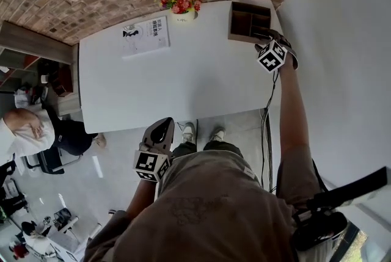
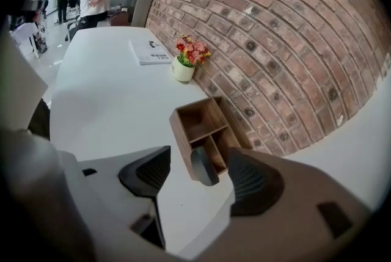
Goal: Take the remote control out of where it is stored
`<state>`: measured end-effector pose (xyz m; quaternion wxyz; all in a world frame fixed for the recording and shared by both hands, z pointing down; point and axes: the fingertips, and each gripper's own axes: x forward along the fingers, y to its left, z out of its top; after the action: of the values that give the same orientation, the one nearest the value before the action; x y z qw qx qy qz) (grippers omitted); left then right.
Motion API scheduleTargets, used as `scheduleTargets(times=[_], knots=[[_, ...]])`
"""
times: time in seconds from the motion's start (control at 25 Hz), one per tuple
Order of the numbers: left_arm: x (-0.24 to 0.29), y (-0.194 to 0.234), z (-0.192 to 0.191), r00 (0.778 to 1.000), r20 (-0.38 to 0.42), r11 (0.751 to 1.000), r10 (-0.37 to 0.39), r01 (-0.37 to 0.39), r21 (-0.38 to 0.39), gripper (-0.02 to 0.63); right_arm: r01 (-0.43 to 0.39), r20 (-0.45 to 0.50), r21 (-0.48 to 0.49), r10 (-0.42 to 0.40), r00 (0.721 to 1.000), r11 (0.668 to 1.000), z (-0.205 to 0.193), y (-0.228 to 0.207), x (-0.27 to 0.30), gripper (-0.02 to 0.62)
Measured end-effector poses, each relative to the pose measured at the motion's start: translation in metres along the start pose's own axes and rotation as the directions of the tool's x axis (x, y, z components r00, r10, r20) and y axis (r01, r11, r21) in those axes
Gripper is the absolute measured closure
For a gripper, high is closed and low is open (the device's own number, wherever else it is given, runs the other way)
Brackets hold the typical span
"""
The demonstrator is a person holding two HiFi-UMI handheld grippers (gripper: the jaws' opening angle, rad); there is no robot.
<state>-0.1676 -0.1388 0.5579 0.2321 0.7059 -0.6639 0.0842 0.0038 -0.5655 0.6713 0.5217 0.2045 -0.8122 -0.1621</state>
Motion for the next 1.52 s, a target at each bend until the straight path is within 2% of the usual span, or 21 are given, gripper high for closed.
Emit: scheduleTargets(times=[0.28, 0.4, 0.6, 0.68, 0.84, 1.12, 1.52], knots=[[-0.003, -0.001, -0.009, 0.999, -0.019, 0.999, 0.045, -0.045, -0.004, 0.594, -0.093, -0.053, -0.045, 0.090, 0.994, 0.995, -0.004, 0.004, 0.033, 0.299], [-0.004, -0.003, -0.007, 0.998, -0.014, 0.998, 0.060, -0.060, -0.012, 0.594, -0.096, -0.069, -0.066, 0.091, 0.993, 0.993, -0.007, 0.002, 0.043, 0.299], [-0.005, -0.001, -0.012, 0.997, -0.021, 0.997, 0.069, -0.069, -0.019, 0.594, -0.146, -0.115, -0.098, 0.135, 0.984, 0.984, -0.008, 0.012, 0.053, 0.301], [-0.005, 0.001, -0.014, 0.997, -0.023, 0.997, 0.071, -0.071, -0.020, 0.594, -0.141, -0.137, -0.119, 0.125, 0.983, 0.983, -0.010, 0.013, 0.057, 0.309], [-0.006, 0.003, -0.012, 0.997, -0.020, 0.997, 0.073, -0.073, -0.012, 0.594, -0.092, -0.150, -0.142, 0.070, 0.986, 0.986, -0.017, 0.006, 0.061, 0.450], [-0.004, 0.003, -0.010, 0.998, -0.023, 0.998, 0.065, -0.065, -0.001, 0.594, -0.119, -0.167, -0.196, 0.086, 0.982, 0.973, -0.016, 0.008, 0.064, 0.468], [0.000, 0.004, -0.012, 0.999, -0.030, 0.999, 0.045, -0.045, 0.003, 0.594, -0.114, -0.147, -0.145, 0.093, 0.985, 0.983, -0.013, 0.003, 0.052, 0.472]])
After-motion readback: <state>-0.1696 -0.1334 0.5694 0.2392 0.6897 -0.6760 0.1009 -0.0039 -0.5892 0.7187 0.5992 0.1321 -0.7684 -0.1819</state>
